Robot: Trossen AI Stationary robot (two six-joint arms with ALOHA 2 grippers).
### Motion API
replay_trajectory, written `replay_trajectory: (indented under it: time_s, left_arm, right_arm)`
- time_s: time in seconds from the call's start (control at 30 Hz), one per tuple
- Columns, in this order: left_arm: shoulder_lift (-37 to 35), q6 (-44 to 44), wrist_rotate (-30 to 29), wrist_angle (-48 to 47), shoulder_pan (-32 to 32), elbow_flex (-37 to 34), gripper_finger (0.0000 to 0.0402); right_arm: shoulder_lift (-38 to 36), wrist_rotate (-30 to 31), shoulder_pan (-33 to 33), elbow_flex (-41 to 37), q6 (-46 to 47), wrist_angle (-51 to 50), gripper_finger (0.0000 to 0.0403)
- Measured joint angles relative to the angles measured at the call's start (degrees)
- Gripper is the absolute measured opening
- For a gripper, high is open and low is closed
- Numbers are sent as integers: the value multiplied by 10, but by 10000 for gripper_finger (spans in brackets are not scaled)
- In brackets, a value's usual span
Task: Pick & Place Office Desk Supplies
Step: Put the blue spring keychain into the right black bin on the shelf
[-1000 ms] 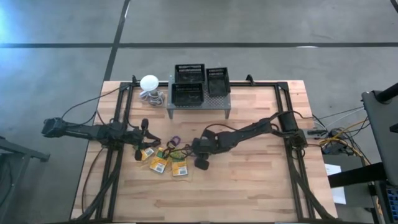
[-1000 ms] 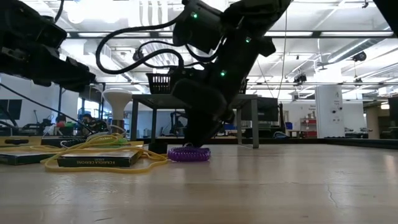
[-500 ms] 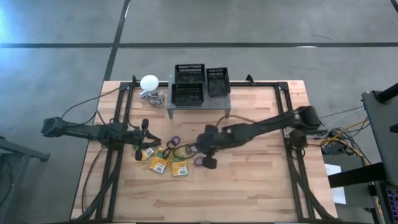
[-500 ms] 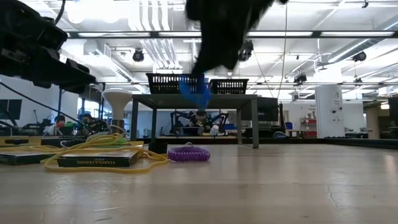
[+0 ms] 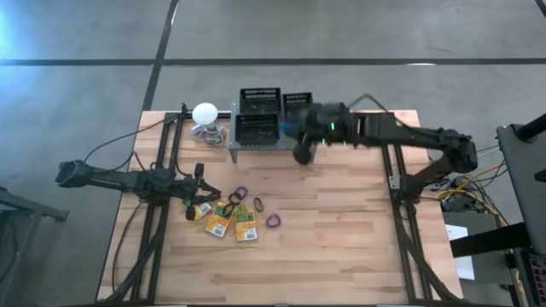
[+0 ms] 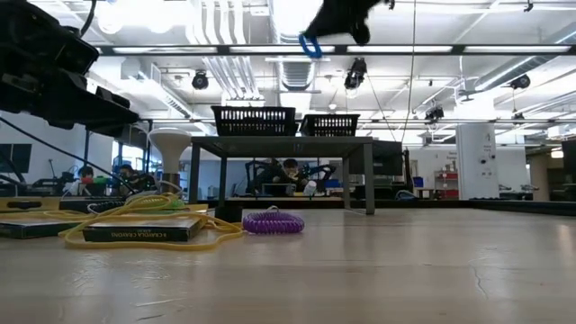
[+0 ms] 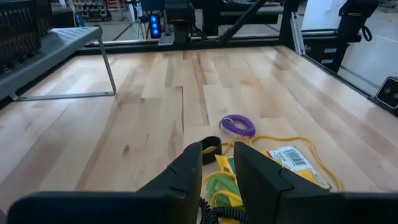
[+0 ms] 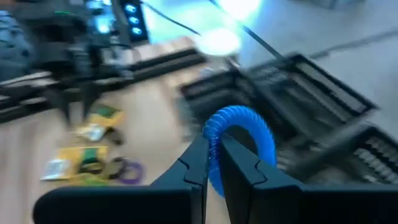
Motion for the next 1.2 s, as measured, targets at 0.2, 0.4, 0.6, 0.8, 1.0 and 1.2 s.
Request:
replay_trajectory:
  time_s: [0.2, 0.4, 0.6, 0.8, 1.0, 1.2]
  left_arm:
    - [0, -52, -4, 34, 0, 0, 95]
    - [-1, -121, -21, 45, 0, 0, 95]
    - [-1, -153, -26, 51, 0, 0, 95]
    - [0, -170, -26, 59, 0, 0, 95]
    - [0, -176, -39, 57, 0, 3, 95]
    - [1, -176, -41, 43, 0, 23, 94]
  right_arm:
    - [50, -60, -112, 37, -38, -26, 22]
    - [116, -63, -167, 80, -63, -70, 22]
    - [173, -63, -187, 106, -64, -103, 22]
    - [207, -62, -194, 114, -70, -105, 22]
    - [221, -58, -197, 115, -73, -114, 23]
    - [227, -57, -199, 115, -69, -118, 59]
